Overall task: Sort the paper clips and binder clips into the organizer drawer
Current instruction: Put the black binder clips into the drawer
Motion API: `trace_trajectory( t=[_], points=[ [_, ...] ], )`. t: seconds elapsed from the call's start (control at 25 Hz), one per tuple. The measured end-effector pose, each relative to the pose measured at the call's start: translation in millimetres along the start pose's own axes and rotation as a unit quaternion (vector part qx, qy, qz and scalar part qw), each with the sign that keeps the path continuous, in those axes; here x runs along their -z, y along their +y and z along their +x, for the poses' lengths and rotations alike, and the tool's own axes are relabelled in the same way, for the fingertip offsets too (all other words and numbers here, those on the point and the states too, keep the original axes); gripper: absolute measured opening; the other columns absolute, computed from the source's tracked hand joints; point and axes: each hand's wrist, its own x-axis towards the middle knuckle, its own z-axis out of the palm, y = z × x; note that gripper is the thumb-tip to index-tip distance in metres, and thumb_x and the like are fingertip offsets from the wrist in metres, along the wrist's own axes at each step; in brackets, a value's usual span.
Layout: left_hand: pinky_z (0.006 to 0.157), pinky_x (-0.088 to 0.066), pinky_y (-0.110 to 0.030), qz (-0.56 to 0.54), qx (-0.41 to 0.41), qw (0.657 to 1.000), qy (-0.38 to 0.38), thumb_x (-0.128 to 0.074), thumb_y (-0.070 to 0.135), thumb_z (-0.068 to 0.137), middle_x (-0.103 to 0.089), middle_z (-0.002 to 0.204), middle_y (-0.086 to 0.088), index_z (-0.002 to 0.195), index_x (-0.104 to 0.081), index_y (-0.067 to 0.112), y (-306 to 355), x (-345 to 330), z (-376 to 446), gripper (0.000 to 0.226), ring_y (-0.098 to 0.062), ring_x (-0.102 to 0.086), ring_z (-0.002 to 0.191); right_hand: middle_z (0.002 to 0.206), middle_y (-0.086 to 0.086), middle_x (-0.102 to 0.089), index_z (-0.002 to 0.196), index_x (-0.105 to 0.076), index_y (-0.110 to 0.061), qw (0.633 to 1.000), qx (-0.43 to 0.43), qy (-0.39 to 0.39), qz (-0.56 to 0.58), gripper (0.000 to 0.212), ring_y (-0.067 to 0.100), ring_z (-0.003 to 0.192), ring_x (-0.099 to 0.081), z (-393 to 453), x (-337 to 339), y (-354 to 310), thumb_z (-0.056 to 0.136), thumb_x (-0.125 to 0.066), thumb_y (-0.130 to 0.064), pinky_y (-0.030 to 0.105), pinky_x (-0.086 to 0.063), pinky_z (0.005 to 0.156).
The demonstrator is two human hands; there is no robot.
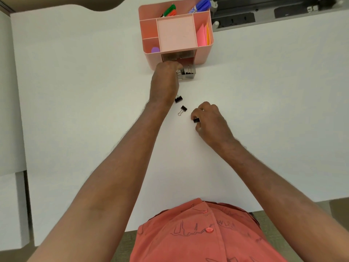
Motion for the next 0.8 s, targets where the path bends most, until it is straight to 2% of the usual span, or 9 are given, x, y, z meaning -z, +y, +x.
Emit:
trace_trajectory(
  t=[0.16, 0.28, 0.36, 0.44, 0.52, 0.6, 0.72, 0.8],
  points=[
    [0.089, -0.048, -0.028, -0.023, -0.003, 0.999, 0.029, -0.052, -0.003, 0.09, -0.067, 0.12, -0.001, 0.114, -0.07, 0.014, 1.2, 7.0, -17.5, 0.035, -0.022, -0.056, 0.113, 0.11, 0.0, -0.054, 0.099, -0.066, -0.015, 1.0, -0.001, 0.005, 0.028, 0.033, 0.022, 0.102, -0.048, 2.5, -1.2, 1.3, 0.079, -0.056, 0.009, 0.041, -0.056, 0.066],
    [0.09, -0.045, -0.024, -0.076, 0.001, 0.996, 0.044, -0.06, 0.007, 0.091, -0.062, 0.119, -0.002, 0.114, -0.068, 0.015, 4.0, 3.8, -46.9, 0.025, -0.021, -0.054, 0.114, 0.107, -0.002, -0.056, 0.094, -0.07, -0.017, 0.996, -0.028, 0.012, 0.079, 0.025, 0.019, 0.102, -0.054, 5.9, 0.2, 3.7, 0.081, -0.059, 0.001, 0.035, -0.055, 0.073],
    [0.086, -0.049, -0.029, -0.076, 0.028, 0.997, -0.01, -0.066, 0.02, 0.092, -0.058, 0.125, 0.0, 0.122, -0.063, 0.018, 4.9, -4.6, -68.2, 0.03, -0.019, -0.051, 0.116, 0.102, -0.004, -0.061, 0.088, -0.072, -0.018, 0.992, -0.055, 0.02, 0.11, 0.018, 0.015, 0.092, -0.061, 8.9, 4.3, 4.5, 0.081, -0.062, -0.005, 0.034, -0.057, 0.073],
    [0.081, -0.049, -0.031, -0.049, 0.06, 0.993, -0.085, -0.072, 0.03, 0.09, -0.051, 0.134, 0.001, 0.136, -0.054, 0.02, 3.8, -14.9, -85.0, 0.051, -0.02, -0.045, 0.12, 0.096, -0.008, -0.064, 0.088, -0.074, -0.019, 0.988, -0.087, 0.01, 0.126, 0.014, 0.01, 0.083, -0.064, 11.2, 10.9, 5.1, 0.084, -0.064, -0.01, 0.029, -0.057, 0.071],
    [0.081, -0.051, -0.033, -0.022, 0.061, 0.99, -0.121, -0.076, 0.027, 0.087, -0.046, 0.139, -0.002, 0.14, -0.05, 0.017, 1.2, -22.8, -93.4, 0.059, -0.023, -0.043, 0.122, 0.094, -0.011, -0.067, 0.089, -0.076, -0.02, 0.982, -0.113, -0.005, 0.149, 0.013, 0.005, 0.079, -0.065, 12.7, 18.6, 5.2, 0.086, -0.067, -0.012, 0.014, -0.051, 0.066],
    [0.084, -0.054, -0.039, -0.025, 0.059, 0.991, -0.116, -0.074, 0.017, 0.088, -0.046, 0.136, -0.005, 0.132, -0.056, 0.013, 0.1, -26.3, -92.8, 0.047, -0.026, -0.047, 0.118, 0.088, -0.012, -0.07, 0.089, -0.077, -0.021, 0.972, -0.137, -0.008, 0.19, 0.013, -0.004, 0.07, -0.064, 15.3, 27.3, 5.9, 0.087, -0.068, -0.012, 0.005, -0.043, 0.057],
    [0.084, -0.055, -0.041, -0.041, 0.064, 0.992, -0.106, -0.069, 0.007, 0.09, -0.05, 0.125, -0.007, 0.116, -0.064, 0.007, -0.8, -26.8, -88.1, 0.027, -0.025, -0.055, 0.105, 0.075, -0.013, -0.069, 0.088, -0.077, -0.026, 0.954, -0.16, 0.008, 0.255, 0.016, -0.006, 0.059, -0.057, 26.3, 47.9, 1.0, 0.085, -0.069, -0.013, 0.009, -0.041, 0.054],
    [0.081, -0.055, -0.04, -0.037, 0.063, 0.992, -0.105, -0.068, 0.007, 0.09, -0.051, 0.119, -0.008, 0.11, -0.065, 0.008, -1.4, -26.5, -86.6, 0.02, -0.025, -0.058, 0.097, 0.081, -0.011, -0.073, 0.09, -0.078, -0.026, 0.948, -0.142, 0.029, 0.284, 0.015, -0.003, 0.067, -0.062, 41.8, 65.3, -8.0, 0.086, -0.069, -0.014, 0.011, -0.047, 0.059]
  ],
)
